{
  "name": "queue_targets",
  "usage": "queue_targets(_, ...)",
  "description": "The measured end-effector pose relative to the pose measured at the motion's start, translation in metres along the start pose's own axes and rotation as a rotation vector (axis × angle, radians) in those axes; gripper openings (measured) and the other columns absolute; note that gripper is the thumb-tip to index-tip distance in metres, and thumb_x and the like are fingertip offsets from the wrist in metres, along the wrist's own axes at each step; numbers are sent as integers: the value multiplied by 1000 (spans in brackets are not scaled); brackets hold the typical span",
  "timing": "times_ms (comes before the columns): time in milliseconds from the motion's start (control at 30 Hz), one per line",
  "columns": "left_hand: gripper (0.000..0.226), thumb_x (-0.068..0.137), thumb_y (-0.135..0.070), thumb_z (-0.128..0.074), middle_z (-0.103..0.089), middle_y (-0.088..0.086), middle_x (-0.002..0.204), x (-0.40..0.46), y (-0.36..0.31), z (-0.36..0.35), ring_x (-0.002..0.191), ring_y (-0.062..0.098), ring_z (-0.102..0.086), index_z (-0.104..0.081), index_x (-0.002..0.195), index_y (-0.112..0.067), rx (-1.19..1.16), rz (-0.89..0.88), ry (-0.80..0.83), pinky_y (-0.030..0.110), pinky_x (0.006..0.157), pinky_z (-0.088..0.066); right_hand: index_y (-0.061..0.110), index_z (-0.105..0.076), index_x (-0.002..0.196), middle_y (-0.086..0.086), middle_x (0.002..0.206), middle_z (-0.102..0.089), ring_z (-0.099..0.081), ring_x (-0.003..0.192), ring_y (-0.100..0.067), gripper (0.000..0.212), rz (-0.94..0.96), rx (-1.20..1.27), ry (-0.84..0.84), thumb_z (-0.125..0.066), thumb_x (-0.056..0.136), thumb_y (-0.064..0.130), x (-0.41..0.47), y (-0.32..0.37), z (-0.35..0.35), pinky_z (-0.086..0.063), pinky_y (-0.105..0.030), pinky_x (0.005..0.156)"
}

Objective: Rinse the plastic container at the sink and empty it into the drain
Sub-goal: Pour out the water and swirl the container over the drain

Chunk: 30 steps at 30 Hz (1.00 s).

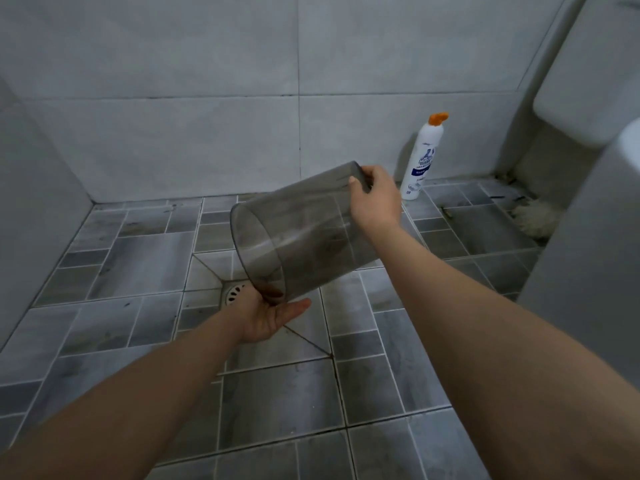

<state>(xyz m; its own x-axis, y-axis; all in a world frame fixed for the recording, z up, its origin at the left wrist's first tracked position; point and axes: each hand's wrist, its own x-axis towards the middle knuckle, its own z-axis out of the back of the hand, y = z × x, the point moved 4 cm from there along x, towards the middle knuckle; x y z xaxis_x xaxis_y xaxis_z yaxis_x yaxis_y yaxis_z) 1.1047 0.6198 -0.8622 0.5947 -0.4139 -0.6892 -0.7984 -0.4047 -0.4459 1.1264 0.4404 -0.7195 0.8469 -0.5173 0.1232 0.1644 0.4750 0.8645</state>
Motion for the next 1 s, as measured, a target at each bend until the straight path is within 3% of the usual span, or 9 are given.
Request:
queue_targets(100, 21, 84, -3, -37, -68, 31, 63, -2, -3, -11, 49, 39, -69, -52, 93, 8, -11, -13, 18, 41, 44, -56, 13, -52, 130, -9, 129, -62, -55, 121, -29, 37, 58, -73, 1, -49, 95, 26, 1, 13, 5, -43, -38, 98)
queue_targets(200, 35, 59, -2, -42, -66, 33, 61, -9, -6, -25, 46, 39, -68, -52, 90, 11, 2, -18, 45, 39, 39, -55, 13, -49, 134, -11, 130, -61, -55, 121, -31, 40, 94, -118, 6, -47, 96, 26, 4, 27, 12, -44, -39, 97)
queue_targets(367, 24, 82, 0, -34, -67, 32, 60, -11, -2, -41, 47, 36, -68, -52, 93, 13, 24, 30, 87, 37, 40, -55, 14, -44, 139, -12, 130, -60, -55, 119, -33, 44, 173, -256, 25, -45, 97, 28, 8, 53, 23, -44, -37, 93)
queue_targets(500, 27, 75, 2, -36, -66, 37, 63, -11, -9, -53, 50, 42, -68, -52, 93, 16, 17, 19, 119, 40, 39, -54, 11, -43, 137, -12, 126, -61, -57, 114, -31, 43, 171, -282, 1, -45, 97, 27, 14, 58, 32, -35, -29, 77)
queue_targets(600, 35, 67, 3, -37, -66, 41, 72, -8, -22, -55, 57, 50, -67, -50, 95, 19, -22, -44, 127, 50, 54, -55, 7, -45, 131, -12, 126, -59, -56, 114, -31, 40, 88, -235, -22, -48, 96, 27, 24, 48, 33, -31, -28, 76)
queue_targets(700, 27, 87, 2, -31, -69, 35, 77, -7, -50, -53, 64, 48, -69, -53, 101, 12, -60, -138, 72, 53, 70, -50, 1, -43, 128, -17, 129, -55, -54, 116, -34, 43, -57, -168, -27, -51, 95, 28, 41, 36, 30, -38, -32, 81)
queue_targets(833, 29, 100, -10, -28, -68, 26, 83, -38, -101, -67, 58, 37, -71, -55, 100, 2, 64, -209, -47, 40, 60, -58, -2, -35, 137, -22, 141, -45, -46, 128, -37, 53, -231, -142, 46, -51, 95, 26, 56, 48, 32, -39, -36, 99)
queue_targets(900, 31, 101, -9, -27, -64, 23, 92, -63, -126, -78, 58, 34, -71, -53, 110, 4, 146, -228, -132, 35, 53, -58, 0, -35, 139, -22, 143, -44, -42, 131, -36, 53, -300, -135, 134, -49, 96, 26, 57, 67, 35, -36, -36, 103)
queue_targets(1000, 38, 100, -5, -28, -60, 19, 96, -117, -162, -105, 79, 35, -63, -44, 131, 7, 239, -226, -248, 38, 65, -58, 1, -41, 139, -21, 143, -47, -42, 133, -38, 52, -399, -151, 275, -48, 95, 29, 59, 117, 53, -34, -38, 108)
